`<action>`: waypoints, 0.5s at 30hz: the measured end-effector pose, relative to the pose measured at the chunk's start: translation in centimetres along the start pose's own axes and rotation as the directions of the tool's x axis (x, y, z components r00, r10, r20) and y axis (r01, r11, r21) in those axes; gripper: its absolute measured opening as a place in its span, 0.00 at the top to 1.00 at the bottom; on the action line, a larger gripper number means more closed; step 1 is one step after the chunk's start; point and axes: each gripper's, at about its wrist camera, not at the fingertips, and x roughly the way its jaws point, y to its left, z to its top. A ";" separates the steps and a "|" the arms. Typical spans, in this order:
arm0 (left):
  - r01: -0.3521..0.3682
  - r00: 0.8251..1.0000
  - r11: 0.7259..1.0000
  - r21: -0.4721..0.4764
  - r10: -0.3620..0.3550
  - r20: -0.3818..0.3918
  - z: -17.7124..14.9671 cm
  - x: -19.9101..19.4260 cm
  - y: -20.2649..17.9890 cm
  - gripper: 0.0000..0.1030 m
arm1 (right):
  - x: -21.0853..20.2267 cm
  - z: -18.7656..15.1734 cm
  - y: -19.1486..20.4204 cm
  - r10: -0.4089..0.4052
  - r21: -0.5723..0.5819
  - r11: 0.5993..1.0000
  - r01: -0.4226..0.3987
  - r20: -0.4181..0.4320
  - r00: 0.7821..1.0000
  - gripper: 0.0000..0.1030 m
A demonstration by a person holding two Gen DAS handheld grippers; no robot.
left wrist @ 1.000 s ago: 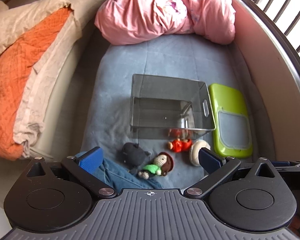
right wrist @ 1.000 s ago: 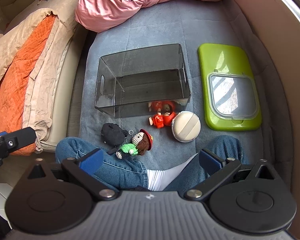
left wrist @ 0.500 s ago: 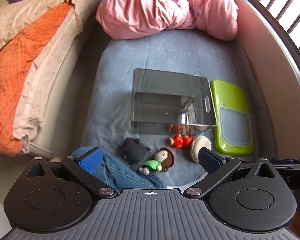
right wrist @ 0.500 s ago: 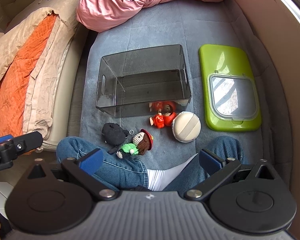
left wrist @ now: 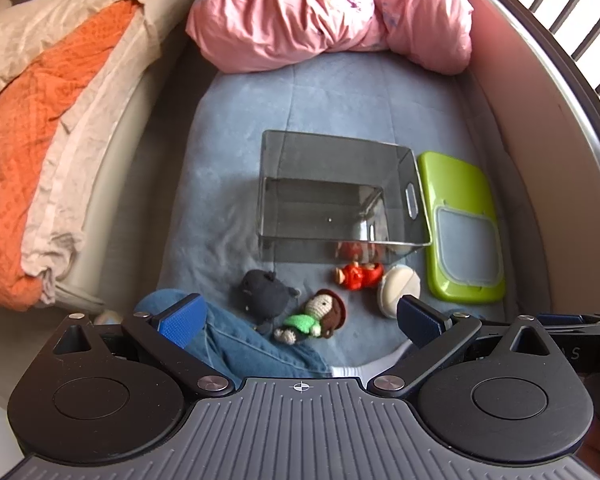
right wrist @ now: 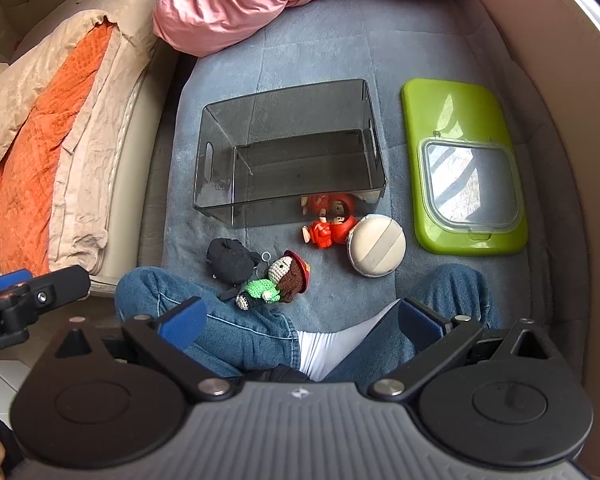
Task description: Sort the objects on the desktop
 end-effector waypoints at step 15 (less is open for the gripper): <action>0.004 1.000 1.000 0.000 -0.004 -0.009 -0.3 0.5 0.0 0.00 | 0.6 -0.1 -0.1 0.010 0.001 1.000 -0.010 -0.024 1.000 0.00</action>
